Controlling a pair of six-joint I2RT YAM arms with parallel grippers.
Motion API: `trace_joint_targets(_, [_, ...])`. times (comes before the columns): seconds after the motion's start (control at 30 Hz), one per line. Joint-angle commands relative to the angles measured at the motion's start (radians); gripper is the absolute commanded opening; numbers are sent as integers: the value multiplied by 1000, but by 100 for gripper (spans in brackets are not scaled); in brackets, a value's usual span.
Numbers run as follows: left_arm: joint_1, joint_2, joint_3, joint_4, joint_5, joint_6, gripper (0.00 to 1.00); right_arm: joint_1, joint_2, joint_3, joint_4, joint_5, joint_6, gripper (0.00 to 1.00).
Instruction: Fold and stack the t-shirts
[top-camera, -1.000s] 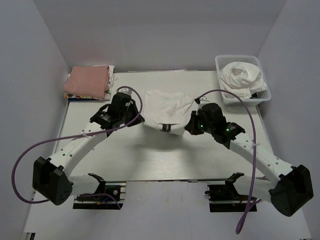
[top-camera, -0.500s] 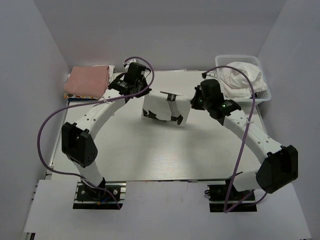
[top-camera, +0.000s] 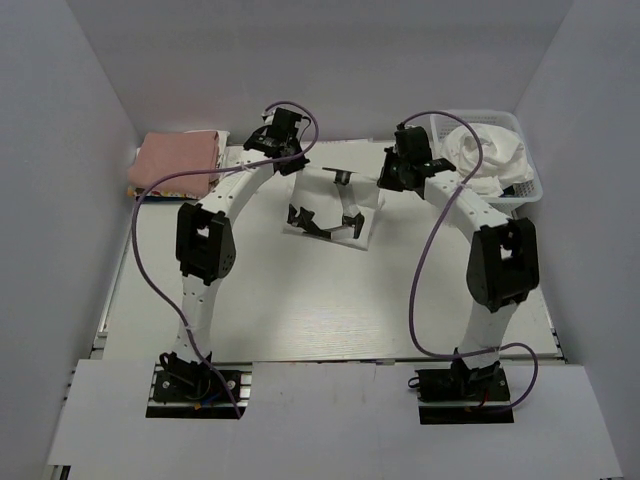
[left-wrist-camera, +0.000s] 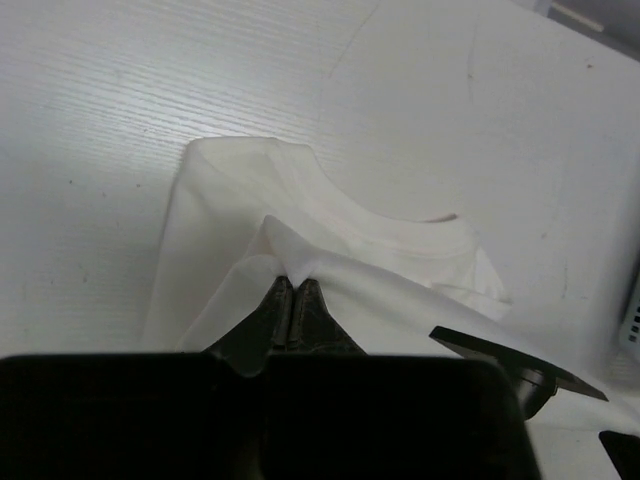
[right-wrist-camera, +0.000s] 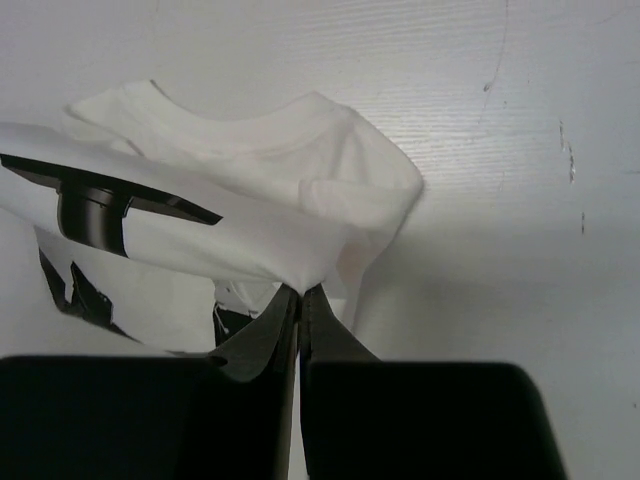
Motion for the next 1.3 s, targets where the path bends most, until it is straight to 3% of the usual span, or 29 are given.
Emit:
trace_joint_targets(0.0, [42, 48, 84, 40, 32, 47, 0, -50, 89, 110, -29, -62, -17, 0])
trace_joint_targets(0.1, [61, 120, 147, 58, 70, 47, 1, -72, 186, 190, -43, -117, 1, 0])
trace_joint_targets(0.13, [61, 131, 147, 71, 99, 47, 8, -76, 227, 239, -76, -130, 1, 0])
trace_joint_targets(0.17, [61, 132, 147, 95, 124, 76, 25, -80, 270, 291, -87, -168, -2, 11])
trace_joint_targets(0.2, [71, 145, 147, 135, 148, 92, 66, -81, 288, 339, -109, -174, 1, 33])
trace_joint_targets(0.23, [72, 145, 147, 146, 185, 105, 99, -80, 319, 359, -120, -182, -17, 89])
trace_joint_targets(0.37, [81, 110, 92, 187, 210, 182, 100, -77, 351, 404, -117, -197, -39, 90])
trace_joint_targets(0.57, [81, 47, -123, 285, 311, 319, 100, -70, 286, 270, -54, -225, -60, 90])
trace_joint_targets(0.93, [53, 202, -65, 204, 376, 455, 100, -76, 183, 46, -15, -226, -52, 90])
trace_joint_targets(1.07, [53, 256, -52, 143, 295, 429, 98, -75, 115, -47, -14, -217, -51, 90])
trace_joint_targets(1.17, [53, 265, -65, 134, 331, 429, 91, -72, 56, -107, 14, -222, -52, 90])
trace_joint_targets(1.2, [53, 265, -65, 143, 346, 429, 81, -78, 45, -118, 17, -222, -51, 90])
trace_joint_targets(1.27, [53, 274, -84, 152, 403, 429, 72, -75, -1, -161, 44, -216, -49, 90])
